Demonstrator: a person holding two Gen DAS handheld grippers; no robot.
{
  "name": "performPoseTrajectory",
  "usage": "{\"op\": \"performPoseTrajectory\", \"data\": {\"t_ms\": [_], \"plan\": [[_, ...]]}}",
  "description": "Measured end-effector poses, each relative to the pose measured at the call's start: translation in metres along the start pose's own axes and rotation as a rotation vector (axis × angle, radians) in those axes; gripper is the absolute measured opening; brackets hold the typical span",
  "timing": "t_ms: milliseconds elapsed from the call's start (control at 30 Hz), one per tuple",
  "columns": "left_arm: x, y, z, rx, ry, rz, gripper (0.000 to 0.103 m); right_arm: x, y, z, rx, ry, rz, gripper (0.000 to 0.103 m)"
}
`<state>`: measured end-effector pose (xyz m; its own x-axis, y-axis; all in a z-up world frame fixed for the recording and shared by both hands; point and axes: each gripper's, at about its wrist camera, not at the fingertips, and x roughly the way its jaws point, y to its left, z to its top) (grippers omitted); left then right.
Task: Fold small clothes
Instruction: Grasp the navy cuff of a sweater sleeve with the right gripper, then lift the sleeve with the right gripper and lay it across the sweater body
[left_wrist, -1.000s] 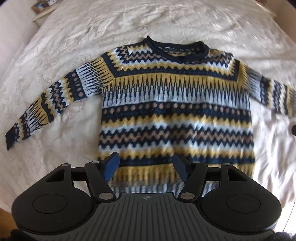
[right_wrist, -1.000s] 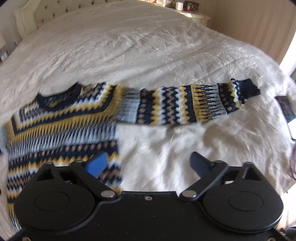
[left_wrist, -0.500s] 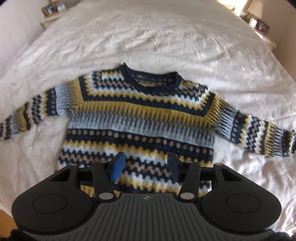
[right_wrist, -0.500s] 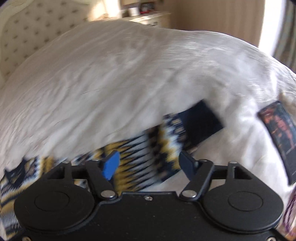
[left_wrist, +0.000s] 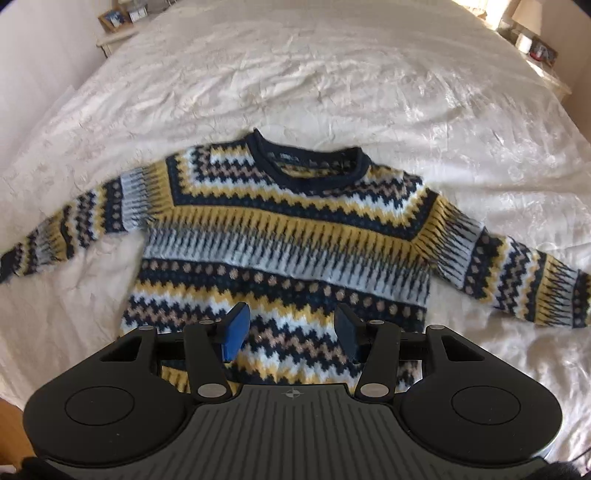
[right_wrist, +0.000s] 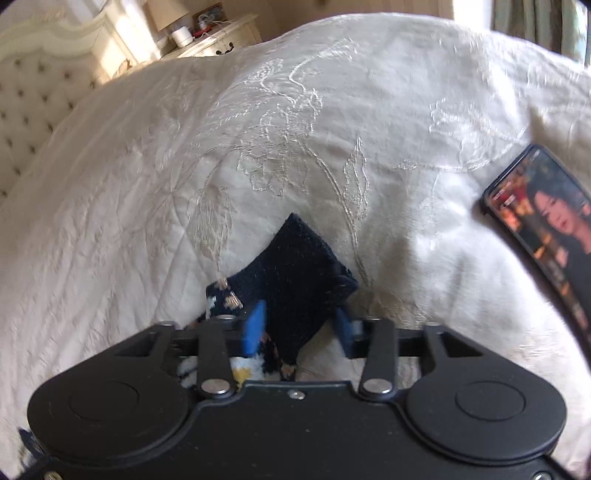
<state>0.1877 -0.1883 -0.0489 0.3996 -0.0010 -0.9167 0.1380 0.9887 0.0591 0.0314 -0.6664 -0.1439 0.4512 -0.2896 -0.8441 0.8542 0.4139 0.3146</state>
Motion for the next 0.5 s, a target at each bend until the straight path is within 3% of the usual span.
{"op": "performPoseTrajectory", "data": {"t_ms": [33,67,267,400,500], "plan": [[-0.001,-0.001,0.001,0.0,-0.006,-0.002,0.049,0.002,-0.001,0.001,0.015,0.007,0.006,0.018],[-0.002,-0.001,0.002,-0.002,-0.007,-0.011,0.049,0.003,-0.001,0.002,0.026,0.014,0.016,0.016],[-0.006,0.0,0.001,-0.032,-0.04,-0.035,0.049,-0.019,0.019,0.0,-0.036,-0.038,0.054,0.013],[-0.011,0.003,0.001,0.009,-0.083,0.009,0.049,-0.043,0.045,0.002,-0.095,-0.082,0.13,0.013],[-0.016,0.015,0.005,-0.02,-0.098,-0.036,0.049,-0.061,0.071,-0.001,-0.16,-0.108,0.178,0.013]]}}
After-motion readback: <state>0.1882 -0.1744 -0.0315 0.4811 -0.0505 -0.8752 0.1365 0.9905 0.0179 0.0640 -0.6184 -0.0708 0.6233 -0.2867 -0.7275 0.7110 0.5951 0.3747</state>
